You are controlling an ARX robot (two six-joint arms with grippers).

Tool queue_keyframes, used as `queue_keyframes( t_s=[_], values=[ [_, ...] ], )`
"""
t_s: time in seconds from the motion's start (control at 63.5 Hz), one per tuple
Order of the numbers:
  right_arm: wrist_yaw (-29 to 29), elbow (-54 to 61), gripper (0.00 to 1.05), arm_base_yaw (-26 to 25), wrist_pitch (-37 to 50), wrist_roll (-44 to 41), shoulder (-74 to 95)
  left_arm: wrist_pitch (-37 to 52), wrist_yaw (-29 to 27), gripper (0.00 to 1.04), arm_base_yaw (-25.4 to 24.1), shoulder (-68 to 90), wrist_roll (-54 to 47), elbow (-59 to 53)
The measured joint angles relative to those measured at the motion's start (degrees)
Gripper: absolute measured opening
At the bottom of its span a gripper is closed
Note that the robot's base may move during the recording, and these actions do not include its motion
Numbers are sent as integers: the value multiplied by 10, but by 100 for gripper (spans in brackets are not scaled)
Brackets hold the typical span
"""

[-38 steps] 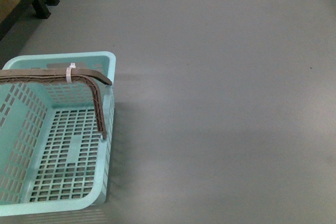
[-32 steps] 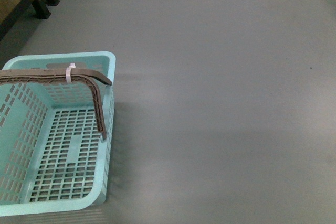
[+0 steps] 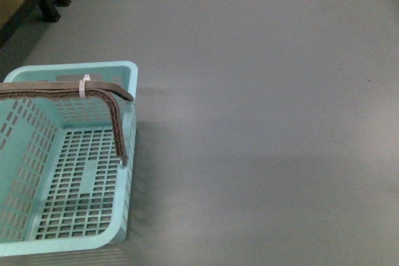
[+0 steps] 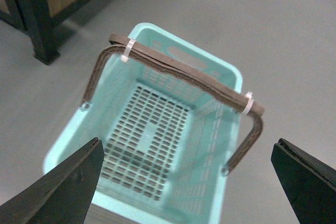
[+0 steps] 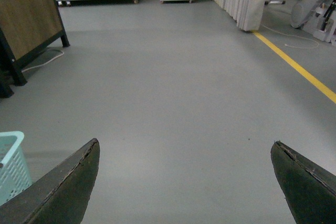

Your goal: Pick lemon and mango into basket

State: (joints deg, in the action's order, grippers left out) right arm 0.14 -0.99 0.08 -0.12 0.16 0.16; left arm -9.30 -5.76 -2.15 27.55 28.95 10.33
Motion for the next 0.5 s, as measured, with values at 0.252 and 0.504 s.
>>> queue_keyframes(
  t_s=[0.252,0.504],
  values=[
    [0,0,96,0,0,0,0,284,125,98,-119,326,223,2],
    [0,0,96,0,0,0,0,502,129,98,-97,708,334,99]
  ],
)
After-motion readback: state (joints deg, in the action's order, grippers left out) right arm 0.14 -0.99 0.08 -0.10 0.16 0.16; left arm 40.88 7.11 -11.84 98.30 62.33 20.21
